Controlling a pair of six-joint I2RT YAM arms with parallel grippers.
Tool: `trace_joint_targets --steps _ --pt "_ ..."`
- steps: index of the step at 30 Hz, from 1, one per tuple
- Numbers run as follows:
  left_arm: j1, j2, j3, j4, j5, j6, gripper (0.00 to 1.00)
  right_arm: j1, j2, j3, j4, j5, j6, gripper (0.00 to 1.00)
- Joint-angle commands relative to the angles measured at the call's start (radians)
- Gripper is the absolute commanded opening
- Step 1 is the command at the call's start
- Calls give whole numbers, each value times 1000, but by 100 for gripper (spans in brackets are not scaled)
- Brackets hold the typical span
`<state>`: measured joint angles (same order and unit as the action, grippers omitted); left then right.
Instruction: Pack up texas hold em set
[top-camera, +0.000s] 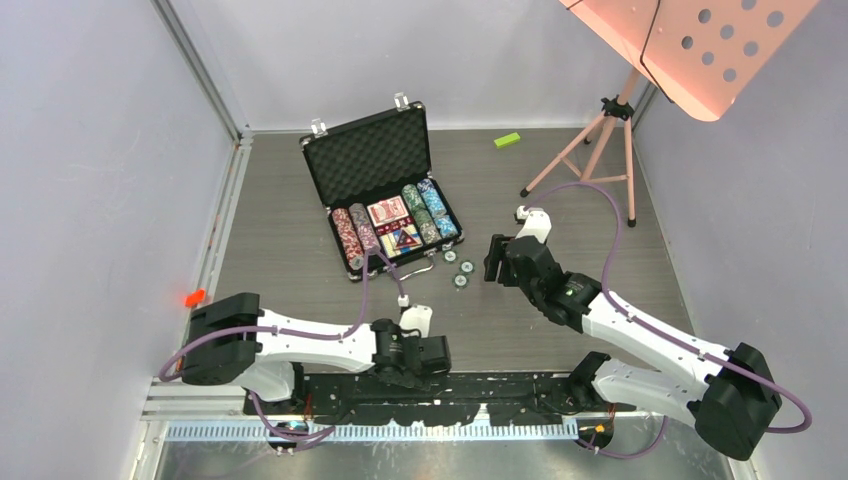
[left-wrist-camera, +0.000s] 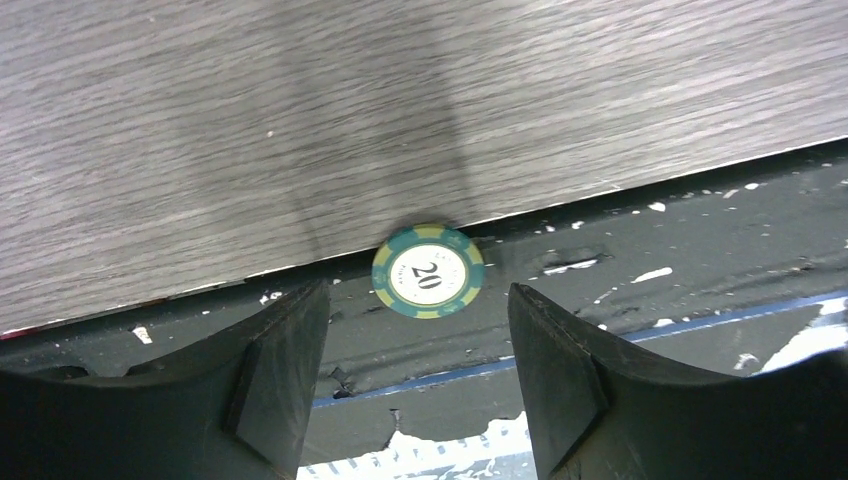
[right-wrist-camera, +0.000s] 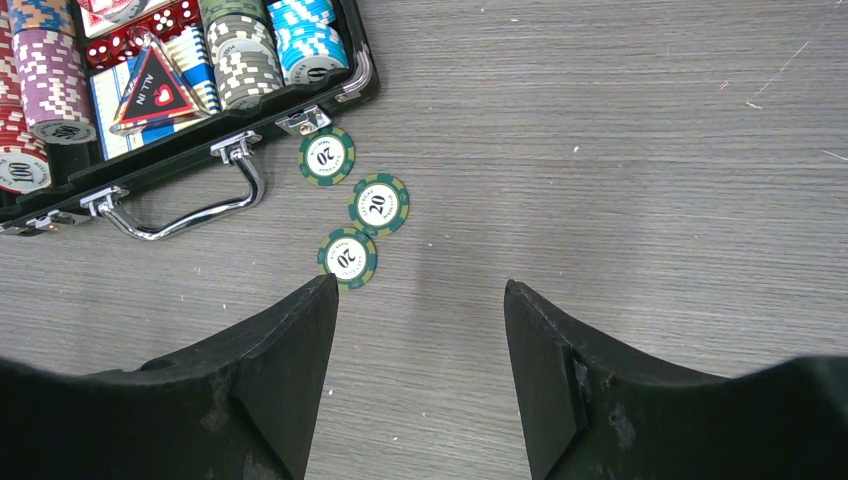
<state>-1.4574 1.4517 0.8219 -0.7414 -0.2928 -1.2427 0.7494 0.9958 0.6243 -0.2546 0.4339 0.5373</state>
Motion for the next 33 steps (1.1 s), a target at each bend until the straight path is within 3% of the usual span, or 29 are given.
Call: trace_joint_targets --steps 1,16,33 --pt "14 -17 -38 51 17 -25 67 -2 7 38 34 9 9 67" --pt "24 136 71 -23 58 35 63 -2 -16 32 23 15 15 67" --pt "21 113 75 -65 -9 56 39 -2 -79 7 -4 -7 15 67"
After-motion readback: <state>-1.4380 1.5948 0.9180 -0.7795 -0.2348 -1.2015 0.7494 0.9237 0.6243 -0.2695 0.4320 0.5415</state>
